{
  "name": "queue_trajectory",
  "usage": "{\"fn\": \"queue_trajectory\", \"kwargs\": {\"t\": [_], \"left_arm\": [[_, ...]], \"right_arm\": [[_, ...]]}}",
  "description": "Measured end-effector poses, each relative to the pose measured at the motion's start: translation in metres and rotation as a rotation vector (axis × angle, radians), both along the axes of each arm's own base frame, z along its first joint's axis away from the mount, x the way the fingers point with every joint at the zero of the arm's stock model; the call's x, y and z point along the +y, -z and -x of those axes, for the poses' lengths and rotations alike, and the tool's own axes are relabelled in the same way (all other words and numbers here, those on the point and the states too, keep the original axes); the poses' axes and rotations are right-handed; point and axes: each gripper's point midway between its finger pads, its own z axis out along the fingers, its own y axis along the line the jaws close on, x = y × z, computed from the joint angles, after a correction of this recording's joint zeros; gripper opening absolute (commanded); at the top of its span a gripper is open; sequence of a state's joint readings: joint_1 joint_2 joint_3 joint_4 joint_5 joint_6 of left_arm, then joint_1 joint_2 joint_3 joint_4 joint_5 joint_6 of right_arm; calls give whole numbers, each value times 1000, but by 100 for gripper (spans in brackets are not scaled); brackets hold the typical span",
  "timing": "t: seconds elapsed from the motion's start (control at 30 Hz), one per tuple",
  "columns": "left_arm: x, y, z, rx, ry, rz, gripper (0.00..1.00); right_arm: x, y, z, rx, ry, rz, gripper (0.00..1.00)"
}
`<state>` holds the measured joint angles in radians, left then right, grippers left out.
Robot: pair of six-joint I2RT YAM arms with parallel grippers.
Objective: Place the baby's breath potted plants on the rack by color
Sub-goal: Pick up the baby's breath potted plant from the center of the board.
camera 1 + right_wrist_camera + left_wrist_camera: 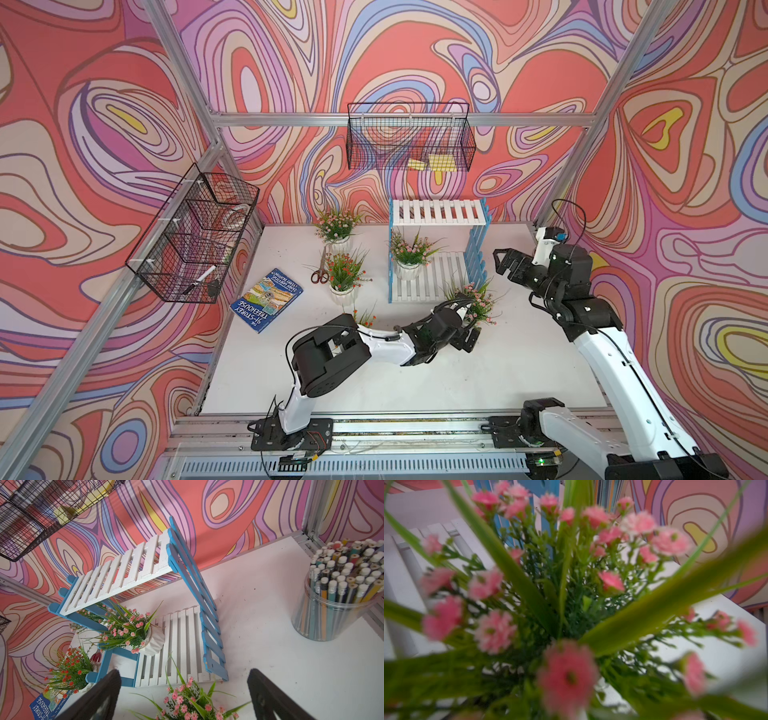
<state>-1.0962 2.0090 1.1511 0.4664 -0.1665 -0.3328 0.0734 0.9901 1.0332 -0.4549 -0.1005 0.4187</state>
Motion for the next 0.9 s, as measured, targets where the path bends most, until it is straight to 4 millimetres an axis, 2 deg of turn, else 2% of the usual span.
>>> {"fn": "queue_trajectory", "kwargs": {"t": [0.23, 0.37, 0.7, 0.9], "left_arm": [[-3, 14, -14, 0, -41, -33, 100], [-5, 21, -15, 3, -40, -39, 100], [-15, 13, -21, -20, -31, -15, 100], [-23, 10, -32, -37, -37, -4, 100]], "right_arm": [[1, -1, 6, -16, -9, 5, 98], [0, -2, 8, -23, -11, 10, 98], [3, -6, 13, -45, -27, 5, 98], [5, -5, 13, -47, -40, 3, 98]]}}
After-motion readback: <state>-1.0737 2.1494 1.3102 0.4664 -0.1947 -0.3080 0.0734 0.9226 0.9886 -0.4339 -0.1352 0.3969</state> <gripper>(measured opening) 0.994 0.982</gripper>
